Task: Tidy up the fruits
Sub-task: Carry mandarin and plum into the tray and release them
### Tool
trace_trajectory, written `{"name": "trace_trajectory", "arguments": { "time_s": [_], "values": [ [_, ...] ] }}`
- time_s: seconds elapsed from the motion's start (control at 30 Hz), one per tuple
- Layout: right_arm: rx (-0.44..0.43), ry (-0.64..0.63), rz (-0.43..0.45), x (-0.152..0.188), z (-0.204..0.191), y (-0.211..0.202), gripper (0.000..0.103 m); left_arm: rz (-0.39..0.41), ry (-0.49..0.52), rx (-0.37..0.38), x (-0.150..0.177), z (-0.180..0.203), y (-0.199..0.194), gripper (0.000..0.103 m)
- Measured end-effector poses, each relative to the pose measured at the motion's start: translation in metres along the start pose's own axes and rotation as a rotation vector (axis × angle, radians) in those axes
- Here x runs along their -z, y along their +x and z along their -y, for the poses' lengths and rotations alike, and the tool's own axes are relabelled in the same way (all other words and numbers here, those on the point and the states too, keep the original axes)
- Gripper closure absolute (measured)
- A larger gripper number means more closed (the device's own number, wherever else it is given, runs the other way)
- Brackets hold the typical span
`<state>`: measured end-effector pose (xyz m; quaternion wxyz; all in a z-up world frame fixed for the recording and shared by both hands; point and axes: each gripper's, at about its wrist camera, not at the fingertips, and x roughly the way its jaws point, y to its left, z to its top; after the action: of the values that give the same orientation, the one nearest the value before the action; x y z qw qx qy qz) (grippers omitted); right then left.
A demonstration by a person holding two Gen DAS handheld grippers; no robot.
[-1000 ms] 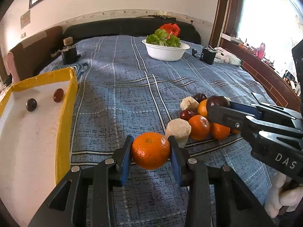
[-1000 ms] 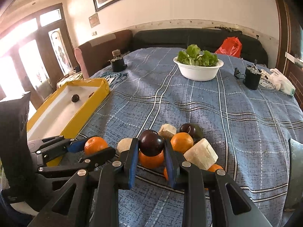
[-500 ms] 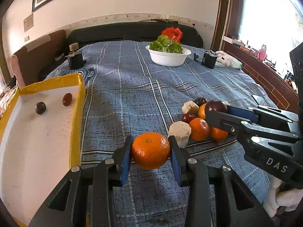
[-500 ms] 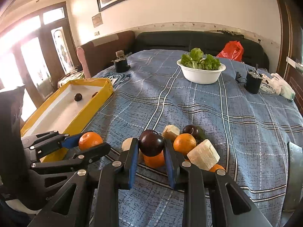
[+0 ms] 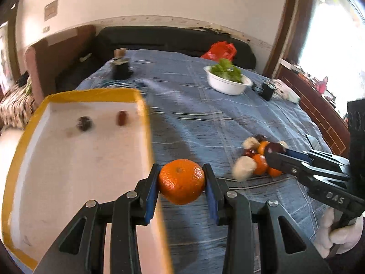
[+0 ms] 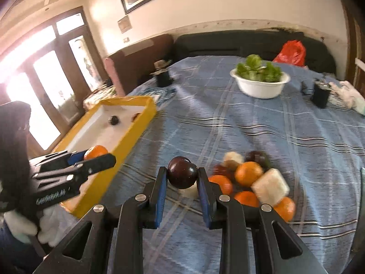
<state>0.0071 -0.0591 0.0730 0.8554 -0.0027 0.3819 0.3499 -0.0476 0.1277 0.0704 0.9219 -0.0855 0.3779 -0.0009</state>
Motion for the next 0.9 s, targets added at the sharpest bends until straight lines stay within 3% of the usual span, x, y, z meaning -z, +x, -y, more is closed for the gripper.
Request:
{"name": "trace_trajectory", "arguments": {
  "time_s": [0.3, 0.53, 0.73, 0.9],
  "values": [
    [-0.128, -0.078, -0.032, -0.039, -0.066, 0.026, 0.073, -0.039, -0.091, -0.096, -0.023, -0.085, -0.010, 0.067],
    [-0.201, -0.057, -0.121, -0.063, -0.097, 0.082, 0.073, -0.111, -0.182, -0.116, -0.043, -0.135, 0.014, 0.067],
    [-0.142, -0.044, -0.228, -0.075, -0.110, 0.150, 0.072, -0.200, -0.249, -0.136, -0.044, -0.163, 0.049, 0.067],
    [-0.094, -0.054, -0.265, -0.081, -0.114, 0.181, 0.072, -0.205, -0.234, -0.154, -0.044, -0.165, 0.059, 0.067]
  ]
}}
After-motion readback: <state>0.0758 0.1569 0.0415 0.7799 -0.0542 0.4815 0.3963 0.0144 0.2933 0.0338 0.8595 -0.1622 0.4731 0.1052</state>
